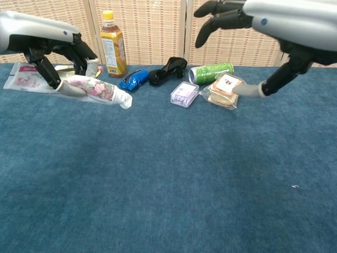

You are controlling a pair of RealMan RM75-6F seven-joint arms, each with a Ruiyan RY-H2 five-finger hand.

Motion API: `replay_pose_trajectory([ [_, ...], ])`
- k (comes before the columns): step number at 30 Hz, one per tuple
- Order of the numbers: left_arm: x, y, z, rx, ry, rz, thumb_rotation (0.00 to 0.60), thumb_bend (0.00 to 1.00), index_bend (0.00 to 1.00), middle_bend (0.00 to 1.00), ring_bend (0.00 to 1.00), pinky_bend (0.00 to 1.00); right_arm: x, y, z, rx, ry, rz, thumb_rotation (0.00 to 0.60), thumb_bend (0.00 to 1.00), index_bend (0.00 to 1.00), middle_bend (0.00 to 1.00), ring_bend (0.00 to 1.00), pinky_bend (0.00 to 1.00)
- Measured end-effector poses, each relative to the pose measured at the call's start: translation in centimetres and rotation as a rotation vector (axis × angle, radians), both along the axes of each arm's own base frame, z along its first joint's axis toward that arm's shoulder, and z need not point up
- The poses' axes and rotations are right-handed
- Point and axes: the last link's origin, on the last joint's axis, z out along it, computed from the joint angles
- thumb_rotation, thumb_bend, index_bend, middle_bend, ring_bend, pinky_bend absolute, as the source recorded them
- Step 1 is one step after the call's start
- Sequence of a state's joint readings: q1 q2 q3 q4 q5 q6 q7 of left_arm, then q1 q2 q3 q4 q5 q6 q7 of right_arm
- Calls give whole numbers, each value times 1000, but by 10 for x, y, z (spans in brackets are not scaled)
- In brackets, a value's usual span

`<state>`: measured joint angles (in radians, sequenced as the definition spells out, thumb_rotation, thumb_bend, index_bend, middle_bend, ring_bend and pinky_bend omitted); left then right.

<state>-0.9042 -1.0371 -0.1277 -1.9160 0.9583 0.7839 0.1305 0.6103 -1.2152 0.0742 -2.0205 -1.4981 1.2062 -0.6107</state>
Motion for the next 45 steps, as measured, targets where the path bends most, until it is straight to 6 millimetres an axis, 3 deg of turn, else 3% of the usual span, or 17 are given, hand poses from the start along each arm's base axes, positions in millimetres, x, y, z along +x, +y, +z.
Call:
replay_pose_trajectory([
  [11, -56, 19, -25, 25, 112, 53, 600, 358, 531, 581, 359, 140, -48, 9, 45, -101, 19, -89, 600, 197, 262, 43, 0, 0],
  [20, -81, 23, -35, 19, 122, 90, 600, 358, 411, 440, 224, 124, -70, 13, 60, -126, 14, -148, 600, 197, 261, 43, 0, 0],
  [25, -87, 20, -33, 30, 111, 106, 600, 358, 279, 323, 134, 103, -82, 13, 70, -146, 13, -182, 600, 197, 262, 43, 0, 0],
  [33, -86, 1, -2, 115, 34, 97, 600, 358, 203, 250, 99, 94, -109, 14, 90, -196, 13, -252, 600, 197, 257, 43, 0, 0],
  [36, -93, -8, 13, 184, 21, 94, 600, 358, 202, 244, 99, 92, -117, 17, 97, -208, 12, -278, 600, 198, 188, 43, 0, 0],
  [40, -112, -27, 36, 327, 18, 97, 600, 358, 202, 243, 99, 90, -140, 26, 108, -225, 12, -355, 600, 200, 114, 43, 0, 0],
  [45, -150, -71, 67, 513, 44, 137, 600, 358, 208, 242, 99, 90, -166, 39, 116, -246, 22, -443, 600, 200, 103, 47, 0, 0],
])
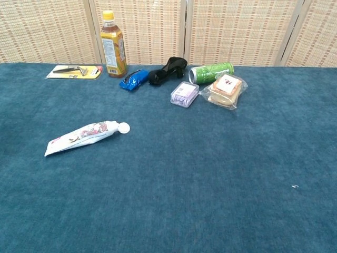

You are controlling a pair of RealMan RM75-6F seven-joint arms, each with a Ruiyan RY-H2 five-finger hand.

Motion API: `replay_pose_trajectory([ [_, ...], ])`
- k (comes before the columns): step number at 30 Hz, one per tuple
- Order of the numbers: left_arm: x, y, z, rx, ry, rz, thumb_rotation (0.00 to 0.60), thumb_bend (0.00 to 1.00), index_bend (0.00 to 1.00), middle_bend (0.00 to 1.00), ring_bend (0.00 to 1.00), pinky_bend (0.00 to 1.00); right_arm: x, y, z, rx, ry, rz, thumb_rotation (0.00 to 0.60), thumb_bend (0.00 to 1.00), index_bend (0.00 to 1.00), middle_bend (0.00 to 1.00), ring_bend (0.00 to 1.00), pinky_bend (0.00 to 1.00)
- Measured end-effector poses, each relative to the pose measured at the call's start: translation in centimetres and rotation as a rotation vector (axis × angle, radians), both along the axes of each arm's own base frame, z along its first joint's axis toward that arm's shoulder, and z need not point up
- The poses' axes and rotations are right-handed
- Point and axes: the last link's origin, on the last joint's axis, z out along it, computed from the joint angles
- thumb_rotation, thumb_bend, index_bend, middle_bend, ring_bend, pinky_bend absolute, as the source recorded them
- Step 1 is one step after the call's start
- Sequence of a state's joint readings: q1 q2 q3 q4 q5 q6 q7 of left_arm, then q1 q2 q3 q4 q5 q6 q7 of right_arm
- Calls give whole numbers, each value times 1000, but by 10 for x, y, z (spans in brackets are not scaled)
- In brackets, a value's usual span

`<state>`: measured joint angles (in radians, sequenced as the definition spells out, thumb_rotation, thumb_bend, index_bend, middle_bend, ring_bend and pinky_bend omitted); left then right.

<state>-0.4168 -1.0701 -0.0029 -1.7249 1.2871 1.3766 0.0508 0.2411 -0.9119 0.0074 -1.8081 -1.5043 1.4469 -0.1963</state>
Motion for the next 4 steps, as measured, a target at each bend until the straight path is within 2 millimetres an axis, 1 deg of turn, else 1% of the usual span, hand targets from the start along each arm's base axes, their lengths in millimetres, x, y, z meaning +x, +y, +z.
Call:
replay_pose_trajectory([
  [2, -14, -22, 10, 54, 17, 22, 600, 358, 209, 242, 99, 89, -6, 6, 1, -6, -9, -22, 600, 200, 103, 48, 0, 0],
  [4, -24, -40, 16, 90, 30, 38, 600, 357, 210, 242, 99, 90, -11, 12, 1, -13, -22, -39, 600, 200, 103, 47, 0, 0],
])
